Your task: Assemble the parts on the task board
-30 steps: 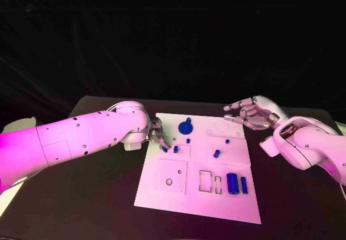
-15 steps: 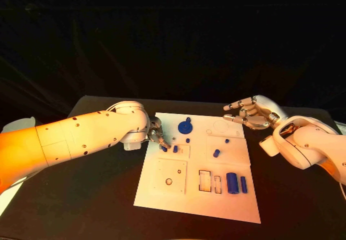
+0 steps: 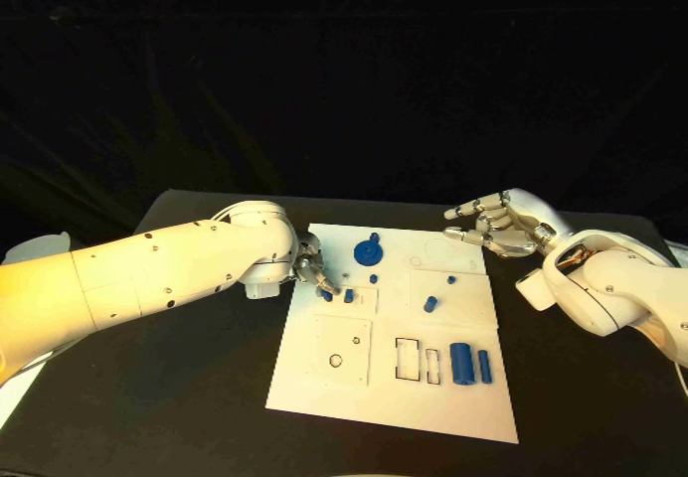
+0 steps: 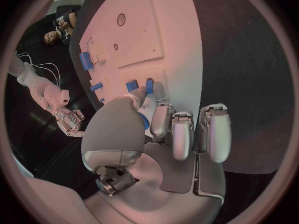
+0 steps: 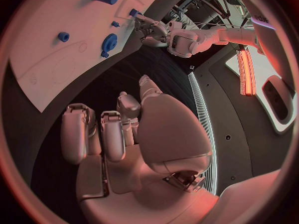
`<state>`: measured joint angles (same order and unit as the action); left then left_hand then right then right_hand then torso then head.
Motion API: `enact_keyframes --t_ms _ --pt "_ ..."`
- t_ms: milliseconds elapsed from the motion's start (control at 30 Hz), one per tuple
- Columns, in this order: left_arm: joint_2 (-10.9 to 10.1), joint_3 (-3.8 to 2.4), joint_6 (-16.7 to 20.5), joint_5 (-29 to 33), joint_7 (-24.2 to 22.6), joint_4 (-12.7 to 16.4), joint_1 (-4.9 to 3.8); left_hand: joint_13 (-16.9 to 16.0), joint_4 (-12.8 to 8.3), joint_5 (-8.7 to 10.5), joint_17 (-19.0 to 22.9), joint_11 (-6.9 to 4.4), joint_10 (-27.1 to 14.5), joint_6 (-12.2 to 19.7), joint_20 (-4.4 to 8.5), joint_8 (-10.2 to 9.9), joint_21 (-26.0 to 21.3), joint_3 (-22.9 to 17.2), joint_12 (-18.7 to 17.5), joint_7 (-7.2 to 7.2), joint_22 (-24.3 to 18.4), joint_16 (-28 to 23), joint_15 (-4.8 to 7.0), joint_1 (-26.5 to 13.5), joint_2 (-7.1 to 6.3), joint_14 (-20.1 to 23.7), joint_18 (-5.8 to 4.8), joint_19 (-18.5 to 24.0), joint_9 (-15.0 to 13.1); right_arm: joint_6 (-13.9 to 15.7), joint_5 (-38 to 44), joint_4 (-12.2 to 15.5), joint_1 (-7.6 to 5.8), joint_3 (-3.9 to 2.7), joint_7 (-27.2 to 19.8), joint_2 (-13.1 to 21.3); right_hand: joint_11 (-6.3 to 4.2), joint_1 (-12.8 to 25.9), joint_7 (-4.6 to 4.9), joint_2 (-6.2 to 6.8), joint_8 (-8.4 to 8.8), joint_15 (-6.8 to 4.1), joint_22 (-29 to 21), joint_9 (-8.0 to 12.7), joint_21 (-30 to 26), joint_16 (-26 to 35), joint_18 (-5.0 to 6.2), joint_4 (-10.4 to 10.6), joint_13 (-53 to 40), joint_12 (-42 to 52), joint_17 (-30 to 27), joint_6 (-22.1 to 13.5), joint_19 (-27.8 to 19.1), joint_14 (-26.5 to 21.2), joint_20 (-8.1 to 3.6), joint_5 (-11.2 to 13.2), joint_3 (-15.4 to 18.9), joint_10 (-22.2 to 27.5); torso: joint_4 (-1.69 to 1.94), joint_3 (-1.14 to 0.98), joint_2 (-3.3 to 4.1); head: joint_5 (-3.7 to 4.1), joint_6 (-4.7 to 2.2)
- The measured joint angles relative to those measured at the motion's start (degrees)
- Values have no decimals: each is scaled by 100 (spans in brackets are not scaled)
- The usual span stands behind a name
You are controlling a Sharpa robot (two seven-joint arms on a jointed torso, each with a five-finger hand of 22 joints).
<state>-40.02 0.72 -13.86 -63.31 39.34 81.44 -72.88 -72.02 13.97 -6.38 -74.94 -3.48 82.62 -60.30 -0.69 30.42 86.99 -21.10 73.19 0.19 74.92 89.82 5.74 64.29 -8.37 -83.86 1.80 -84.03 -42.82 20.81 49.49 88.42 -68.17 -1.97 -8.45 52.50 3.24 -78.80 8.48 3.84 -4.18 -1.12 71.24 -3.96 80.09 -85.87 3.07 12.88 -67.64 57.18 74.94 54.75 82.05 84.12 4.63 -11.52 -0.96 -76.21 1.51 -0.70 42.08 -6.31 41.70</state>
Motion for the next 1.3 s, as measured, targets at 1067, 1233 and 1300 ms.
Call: enact_keyframes --t_ms 1067,1233,1300 --pt "58 5 -20 -93 54 -12 3 -104 160 0 2 -21 61 -93 0 31 47 191 68 -30 -1 0 20 -122 -32 -20 0 0 -32 -7 -3 17 -1 0 1 15 0 0 0 0 0 0 0 0 0 0 -1 0 -1 0 -2 0 0 0 0 0 0 0 -1 -2 -2 9 4" --pt "68 5 -24 -99 62 -12 3 -104 166 0 2 -21 61 -94 0 41 44 217 68 -29 -1 0 20 -123 -30 -20 0 0 -31 -9 -3 17 -2 0 1 16 0 0 0 0 0 0 0 0 0 0 0 0 -1 0 -2 0 0 0 0 0 0 0 0 -2 -2 9 12" --pt "70 4 -26 -101 64 -12 3 -110 207 0 2 -21 61 -94 0 42 60 303 68 -29 -1 0 20 -163 10 -20 0 0 -39 -10 -3 17 -2 0 1 16 0 0 0 0 0 0 1 0 0 0 0 0 -1 0 -2 0 0 0 0 0 0 0 1 -3 -1 6 13"
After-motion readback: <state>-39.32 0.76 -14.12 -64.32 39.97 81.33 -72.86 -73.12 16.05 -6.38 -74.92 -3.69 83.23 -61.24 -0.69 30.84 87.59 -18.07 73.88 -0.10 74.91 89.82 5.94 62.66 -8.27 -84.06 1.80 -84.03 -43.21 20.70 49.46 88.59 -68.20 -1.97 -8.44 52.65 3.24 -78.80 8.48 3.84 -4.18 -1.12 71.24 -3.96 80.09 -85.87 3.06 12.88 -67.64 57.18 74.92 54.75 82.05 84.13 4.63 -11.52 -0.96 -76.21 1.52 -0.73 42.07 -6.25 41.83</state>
